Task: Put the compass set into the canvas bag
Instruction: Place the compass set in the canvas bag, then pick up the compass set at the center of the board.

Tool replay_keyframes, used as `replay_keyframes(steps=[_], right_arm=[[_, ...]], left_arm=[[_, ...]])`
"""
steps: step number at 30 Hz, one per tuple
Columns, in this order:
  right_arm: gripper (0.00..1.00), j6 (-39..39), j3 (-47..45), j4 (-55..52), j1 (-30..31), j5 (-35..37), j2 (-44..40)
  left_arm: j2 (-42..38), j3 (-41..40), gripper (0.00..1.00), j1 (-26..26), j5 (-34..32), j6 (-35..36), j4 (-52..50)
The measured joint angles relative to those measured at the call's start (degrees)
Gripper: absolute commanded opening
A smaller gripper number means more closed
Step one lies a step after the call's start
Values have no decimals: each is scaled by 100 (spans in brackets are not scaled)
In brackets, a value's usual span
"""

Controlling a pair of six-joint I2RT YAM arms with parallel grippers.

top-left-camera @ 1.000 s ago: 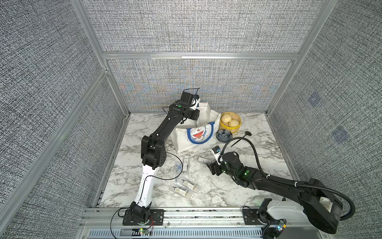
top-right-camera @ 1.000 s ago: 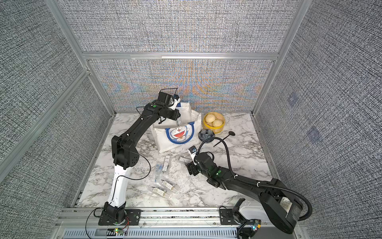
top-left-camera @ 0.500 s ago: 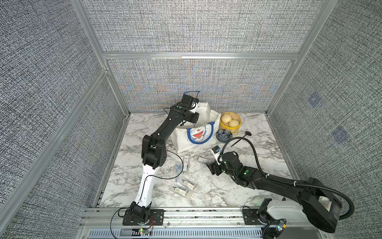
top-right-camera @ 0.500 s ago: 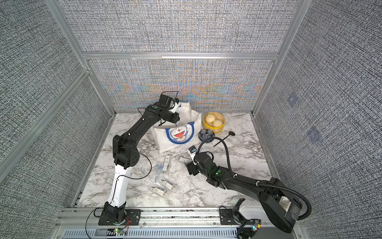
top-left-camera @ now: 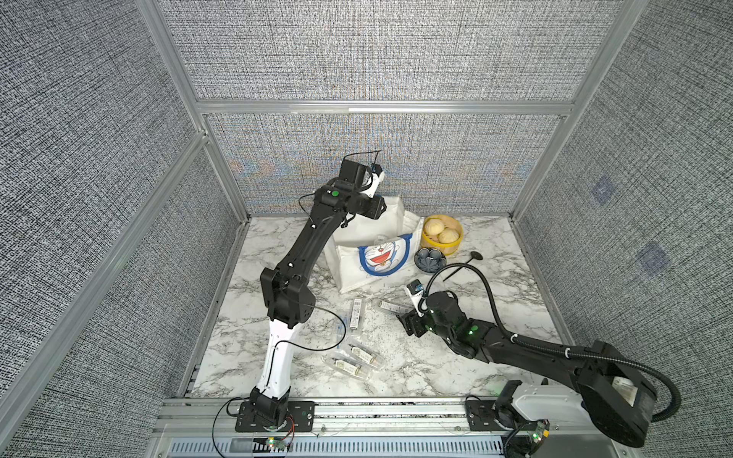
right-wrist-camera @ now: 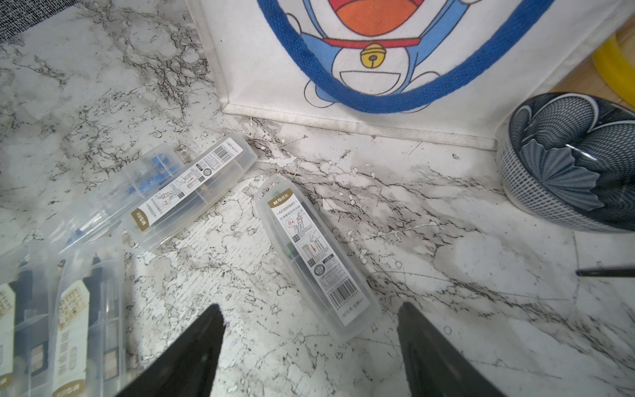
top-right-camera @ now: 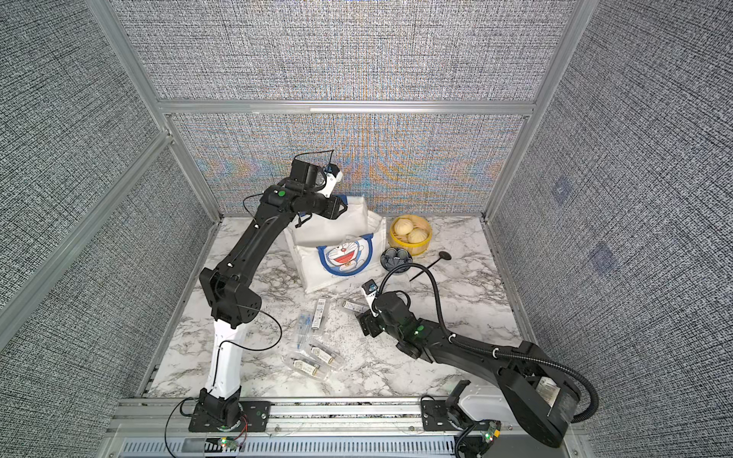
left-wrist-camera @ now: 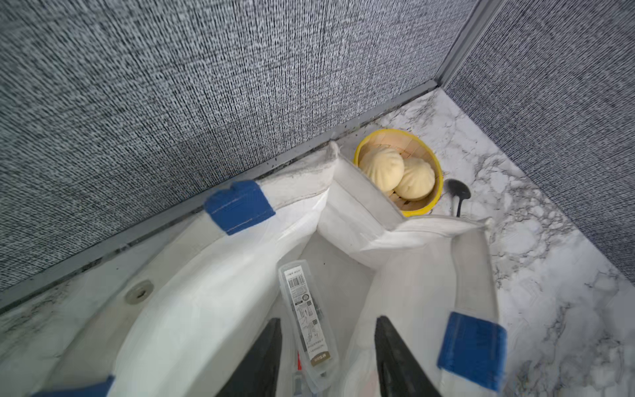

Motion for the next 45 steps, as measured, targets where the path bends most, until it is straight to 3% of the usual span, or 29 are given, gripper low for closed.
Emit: replay_keyframes(steps=[6, 14, 20, 22, 27, 37, 45], right_arm=[[79, -2, 7, -13, 0, 13, 57], [82, -122, 365, -378, -7, 9, 367], [97, -229, 1231, -1469, -24, -142, 901], [99, -323, 1488, -1867, -33, -175, 1119], [99, -525, 2208, -2754, -122, -330, 1777], [98, -839, 3211, -3569, -337, -404, 2850], [84, -1084, 3526, -3775, -402, -396, 3329]], left_arm=[[-1169, -1010, 50, 0, 122, 2, 0], [-3585, -4419, 51, -2, 393, -116, 968], [-5147, -6769, 53, 39, 479, -225, 2044], [-5438, -7226, 54, 74, 494, -299, 2332], [-5768, -7724, 55, 74, 393, -516, 2870], [-5536, -7726, 55, 74, 544, -953, 3143], [-5556, -7700, 56, 74, 649, -997, 3145]])
